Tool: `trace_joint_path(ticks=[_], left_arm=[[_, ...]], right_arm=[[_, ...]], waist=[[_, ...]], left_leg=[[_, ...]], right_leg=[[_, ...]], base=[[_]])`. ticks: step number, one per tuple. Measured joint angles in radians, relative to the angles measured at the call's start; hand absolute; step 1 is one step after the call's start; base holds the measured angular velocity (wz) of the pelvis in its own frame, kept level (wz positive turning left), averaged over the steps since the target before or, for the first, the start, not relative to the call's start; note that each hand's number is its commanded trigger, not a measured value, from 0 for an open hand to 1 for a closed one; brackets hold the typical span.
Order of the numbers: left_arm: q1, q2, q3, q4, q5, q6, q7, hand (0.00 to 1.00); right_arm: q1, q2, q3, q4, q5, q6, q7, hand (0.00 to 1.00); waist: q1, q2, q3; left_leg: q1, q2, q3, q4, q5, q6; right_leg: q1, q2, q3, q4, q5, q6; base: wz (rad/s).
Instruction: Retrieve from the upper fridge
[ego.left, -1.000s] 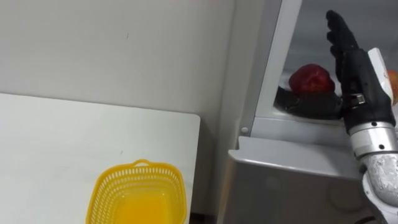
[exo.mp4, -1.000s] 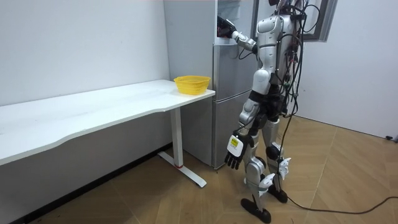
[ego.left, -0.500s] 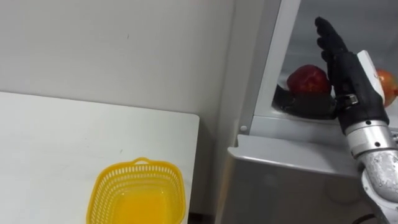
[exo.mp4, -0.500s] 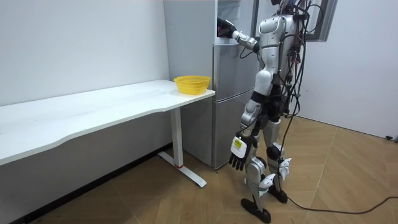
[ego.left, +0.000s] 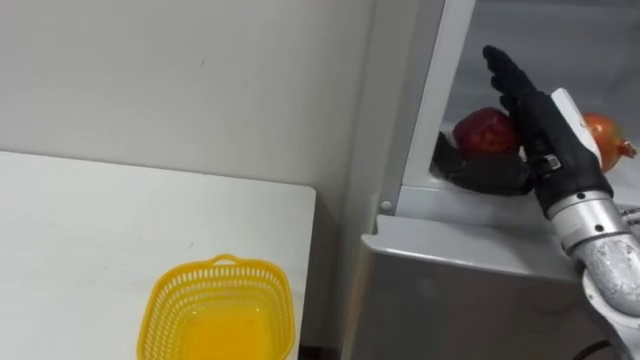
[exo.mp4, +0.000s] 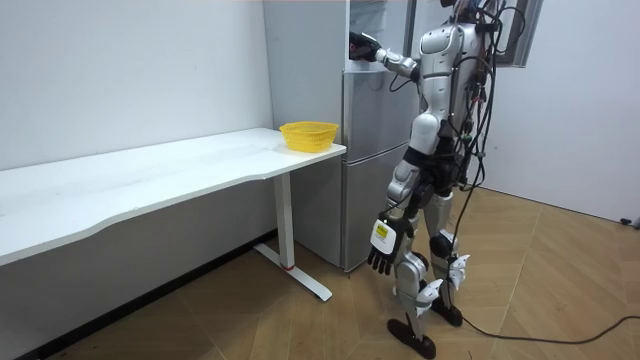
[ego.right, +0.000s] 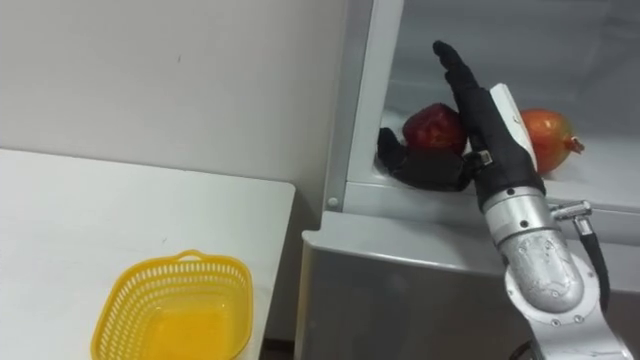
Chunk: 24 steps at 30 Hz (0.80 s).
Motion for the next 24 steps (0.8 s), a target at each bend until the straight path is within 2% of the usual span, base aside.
trace_joint_path(ticks=[3, 4, 5, 6, 7, 8, 16, 24], left_arm=[[-0.001, 0.003, 0.000, 0.000, -0.001, 0.015, 0.000, 0.00], [-0.001, 0.004, 0.000, 0.000, -0.002, 0.017, 0.000, 0.00], [-0.001, 0.005, 0.000, 0.000, -0.003, 0.022, -0.001, 0.00], [-0.001, 0.007, 0.000, 0.000, -0.003, 0.027, -0.002, 0.00], [-0.001, 0.009, 0.000, 0.000, -0.003, 0.029, -0.003, 0.00], [-0.001, 0.011, 0.000, 0.000, -0.002, 0.033, -0.006, 0.00], [-0.002, 0.026, -0.001, 0.000, -0.002, 0.043, -0.016, 0.00], [-0.011, 0.027, -0.007, 0.000, -0.002, 0.046, -0.013, 0.00]], right_arm=[[-0.009, -0.024, 0.001, 0.028, 0.045, 0.010, 0.045, 0.03], [-0.014, -0.027, 0.001, 0.036, 0.051, 0.011, 0.056, 0.19], [-0.023, -0.031, 0.002, 0.045, 0.061, 0.026, 0.073, 0.55], [-0.029, -0.035, 0.001, 0.057, 0.069, 0.032, 0.087, 0.67], [-0.032, -0.035, 0.001, 0.070, 0.072, 0.032, 0.094, 0.95], [-0.038, -0.036, 0.000, 0.083, 0.076, 0.034, 0.107, 1.00], [-0.073, -0.041, 0.000, 0.118, 0.076, 0.053, 0.129, 1.00], [-0.082, -0.045, 0.004, 0.132, 0.070, 0.036, 0.135, 1.00]], waist=[[0.000, 0.000, 0.0001], [0.000, -0.001, -0.0005], [0.000, -0.001, -0.0002], [0.000, -0.003, 0.0006], [0.000, -0.004, 0.0007], [0.000, -0.007, 0.0012], [0.001, -0.010, 0.0037], [0.002, -0.003, 0.0061]], left_leg=[[0.000, 0.000, 0.003, 0.002, 0.000, 0.000], [0.000, 0.001, 0.004, 0.002, 0.000, 0.000], [-0.001, 0.001, 0.006, 0.002, 0.000, 0.000], [-0.001, 0.001, 0.007, 0.003, 0.000, 0.000], [0.000, 0.001, 0.007, 0.003, 0.000, 0.000], [-0.001, 0.001, 0.007, 0.005, 0.000, 0.000], [-0.006, 0.002, 0.003, 0.011, -0.001, -0.001], [-0.005, 0.002, 0.000, 0.013, -0.001, -0.001]], right_leg=[[0.002, 0.000, 0.007, 0.000, 0.000, 0.000], [0.002, 0.000, 0.007, 0.000, 0.000, 0.000], [0.002, 0.000, 0.006, 0.000, 0.000, 0.000], [0.003, 0.000, 0.005, 0.000, 0.000, 0.000], [0.003, 0.000, 0.005, 0.000, 0.000, 0.000], [0.005, 0.001, 0.005, 0.000, 0.000, 0.000], [0.005, 0.002, 0.002, 0.001, 0.002, -0.003], [0.006, 0.003, 0.007, 0.001, 0.002, -0.003]], base=[[-0.03], [-0.04], [0.00], [0.00], [0.00], [0.00], [0.00], [0.00]])
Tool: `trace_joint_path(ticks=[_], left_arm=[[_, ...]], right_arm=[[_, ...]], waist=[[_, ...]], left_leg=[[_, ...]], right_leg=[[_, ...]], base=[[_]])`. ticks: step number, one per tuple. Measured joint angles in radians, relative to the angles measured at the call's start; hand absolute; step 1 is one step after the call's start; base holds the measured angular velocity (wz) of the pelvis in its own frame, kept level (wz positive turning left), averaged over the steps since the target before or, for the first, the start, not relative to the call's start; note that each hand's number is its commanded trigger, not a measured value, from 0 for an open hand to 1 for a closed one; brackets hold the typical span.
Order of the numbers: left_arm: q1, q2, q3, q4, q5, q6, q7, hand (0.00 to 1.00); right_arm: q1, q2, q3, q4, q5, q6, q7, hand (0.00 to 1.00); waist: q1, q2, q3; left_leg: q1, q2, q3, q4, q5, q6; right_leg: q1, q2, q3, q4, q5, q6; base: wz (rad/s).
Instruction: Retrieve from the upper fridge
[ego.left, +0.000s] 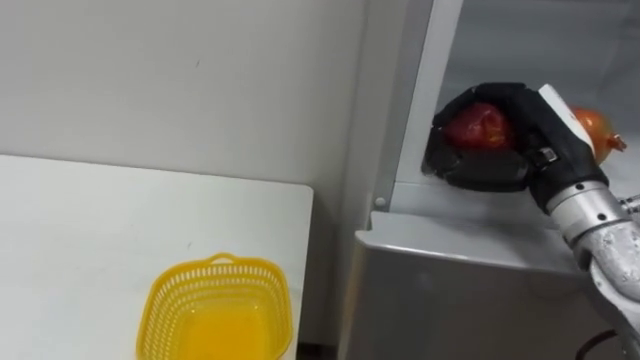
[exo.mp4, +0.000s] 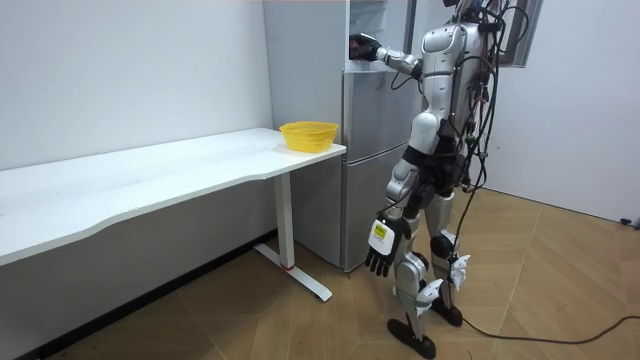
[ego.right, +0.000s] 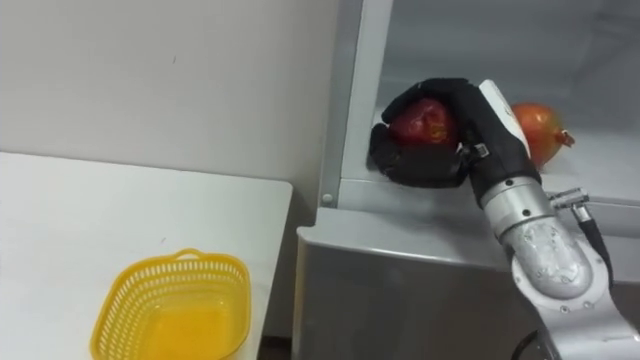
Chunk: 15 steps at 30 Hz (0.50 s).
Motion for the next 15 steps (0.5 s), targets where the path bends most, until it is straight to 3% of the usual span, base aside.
trace_joint_path(ticks=[3, 7, 11, 15], left_arm=[[0.008, -0.010, 0.004, 0.005, -0.007, -0.015, 0.027, 0.00], [0.015, -0.015, 0.004, 0.014, -0.008, -0.030, 0.034, 0.00], [0.016, -0.026, 0.002, 0.027, -0.026, -0.072, 0.056, 0.00], [0.029, -0.029, 0.004, 0.036, -0.026, -0.109, 0.071, 0.00]], right_arm=[[0.054, 0.008, -0.005, -0.106, -0.039, 0.009, -0.014, 1.00], [0.136, 0.040, -0.011, -0.253, -0.042, 0.009, -0.024, 1.00], [0.151, 0.050, -0.010, -0.337, -0.029, -0.018, -0.042, 1.00], [0.210, 0.084, -0.013, -0.448, -0.021, -0.060, -0.052, 1.00]], waist=[[-0.012, 0.014, -0.0082], [-0.030, 0.020, -0.0074], [-0.050, 0.023, -0.0053], [-0.065, 0.027, -0.0028]], left_leg=[[-0.011, -0.001, -0.001, -0.001, 0.000, 0.000], [-0.010, 0.001, 0.003, -0.004, 0.001, 0.000], [-0.004, 0.001, 0.003, -0.013, 0.001, 0.000], [-0.003, 0.000, 0.004, -0.012, 0.000, 0.000]], right_leg=[[-0.011, -0.002, 0.000, -0.001, 0.000, 0.000], [-0.012, -0.001, 0.002, -0.002, 0.000, 0.000], [-0.009, -0.001, 0.004, -0.002, 0.000, 0.000], [-0.008, -0.001, 0.003, -0.002, 0.000, 0.000]], base=[[-0.01], [0.00], [0.00], [0.00]])
